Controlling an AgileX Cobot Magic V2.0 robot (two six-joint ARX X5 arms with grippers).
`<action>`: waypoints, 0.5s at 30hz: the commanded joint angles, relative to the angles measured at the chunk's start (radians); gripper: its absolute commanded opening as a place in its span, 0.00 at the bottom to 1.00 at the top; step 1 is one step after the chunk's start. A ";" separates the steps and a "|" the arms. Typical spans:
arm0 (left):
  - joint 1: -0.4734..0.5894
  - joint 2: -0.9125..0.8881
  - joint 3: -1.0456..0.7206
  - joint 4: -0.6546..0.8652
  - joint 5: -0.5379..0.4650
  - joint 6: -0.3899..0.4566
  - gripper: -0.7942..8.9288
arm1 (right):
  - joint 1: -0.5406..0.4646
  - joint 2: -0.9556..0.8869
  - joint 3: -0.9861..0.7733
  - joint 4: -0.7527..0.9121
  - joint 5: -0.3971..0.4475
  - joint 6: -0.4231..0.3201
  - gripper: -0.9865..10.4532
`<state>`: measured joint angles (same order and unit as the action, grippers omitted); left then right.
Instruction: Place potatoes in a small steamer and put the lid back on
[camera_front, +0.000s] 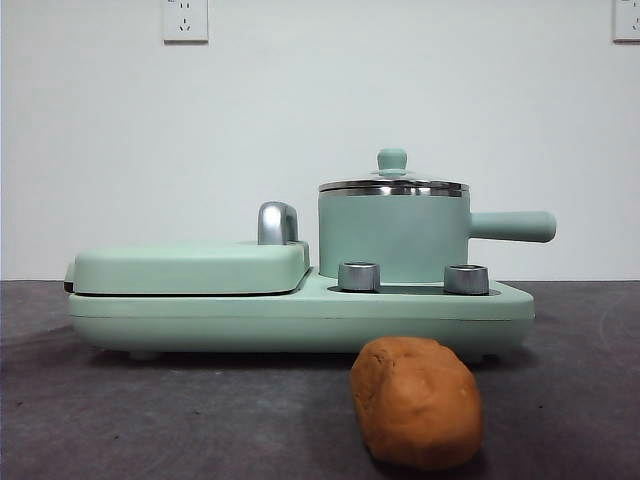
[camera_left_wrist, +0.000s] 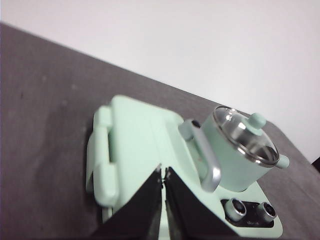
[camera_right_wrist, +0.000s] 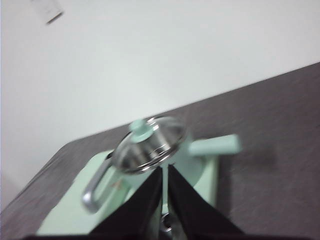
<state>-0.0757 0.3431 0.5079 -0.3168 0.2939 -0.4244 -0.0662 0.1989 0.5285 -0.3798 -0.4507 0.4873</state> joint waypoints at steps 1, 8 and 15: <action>-0.007 0.089 0.118 -0.029 0.013 0.115 0.09 | -0.001 0.072 0.073 -0.026 -0.072 -0.011 0.10; -0.032 0.304 0.370 -0.174 0.146 0.228 0.09 | -0.001 0.277 0.270 -0.148 -0.258 -0.142 0.10; -0.061 0.419 0.486 -0.229 0.246 0.282 0.11 | -0.001 0.397 0.388 -0.218 -0.290 -0.254 0.10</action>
<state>-0.1345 0.7509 0.9722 -0.5560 0.5308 -0.1703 -0.0662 0.5926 0.8989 -0.6014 -0.7372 0.2756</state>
